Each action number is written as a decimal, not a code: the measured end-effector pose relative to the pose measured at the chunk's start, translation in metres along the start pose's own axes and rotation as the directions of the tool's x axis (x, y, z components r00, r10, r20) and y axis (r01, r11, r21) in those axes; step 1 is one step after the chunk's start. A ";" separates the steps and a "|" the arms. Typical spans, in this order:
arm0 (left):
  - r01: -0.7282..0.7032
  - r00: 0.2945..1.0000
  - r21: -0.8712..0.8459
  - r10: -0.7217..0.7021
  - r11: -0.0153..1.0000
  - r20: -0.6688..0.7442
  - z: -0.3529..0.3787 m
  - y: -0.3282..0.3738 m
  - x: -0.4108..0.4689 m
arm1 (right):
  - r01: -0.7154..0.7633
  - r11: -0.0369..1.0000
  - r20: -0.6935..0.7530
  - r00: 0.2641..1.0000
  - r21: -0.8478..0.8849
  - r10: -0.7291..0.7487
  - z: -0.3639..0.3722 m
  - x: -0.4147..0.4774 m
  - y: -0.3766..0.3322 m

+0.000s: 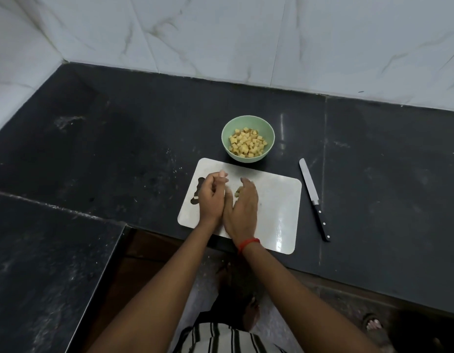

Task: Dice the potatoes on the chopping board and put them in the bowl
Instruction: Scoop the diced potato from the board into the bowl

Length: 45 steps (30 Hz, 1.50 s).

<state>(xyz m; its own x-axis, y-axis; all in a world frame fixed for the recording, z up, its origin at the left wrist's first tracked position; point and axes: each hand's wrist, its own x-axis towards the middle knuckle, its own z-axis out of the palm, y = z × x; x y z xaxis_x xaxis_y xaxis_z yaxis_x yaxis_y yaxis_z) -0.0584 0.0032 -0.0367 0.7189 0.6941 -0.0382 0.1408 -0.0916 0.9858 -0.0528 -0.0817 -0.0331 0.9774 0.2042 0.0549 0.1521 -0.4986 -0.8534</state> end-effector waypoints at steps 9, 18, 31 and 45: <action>-0.207 0.971 0.104 0.217 0.973 -0.098 -0.015 0.006 -0.008 | 0.374 0.921 0.474 0.833 -0.104 -0.285 -0.067 0.051 0.035; -0.006 0.846 -0.198 -0.100 0.980 -0.524 -0.065 -0.006 0.025 | 0.657 0.706 0.497 0.720 -0.264 -0.484 -0.015 0.049 -0.009; -0.028 0.893 0.052 0.049 0.998 -0.447 -0.063 -0.013 0.021 | 0.731 0.570 0.697 0.627 -0.374 -0.347 0.033 0.060 -0.051; -0.730 0.660 0.416 0.400 0.542 0.636 -0.047 -0.017 -0.033 | 0.402 0.893 0.622 0.757 -0.201 -0.200 -0.065 0.094 0.015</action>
<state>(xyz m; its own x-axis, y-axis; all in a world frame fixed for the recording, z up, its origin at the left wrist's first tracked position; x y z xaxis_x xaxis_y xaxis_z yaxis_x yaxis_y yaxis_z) -0.1161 0.0153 -0.0443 0.9636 -0.0327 0.2652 -0.1650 -0.8536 0.4941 0.0505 -0.1250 -0.0071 0.6177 0.7786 -0.1101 0.5583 -0.5329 -0.6358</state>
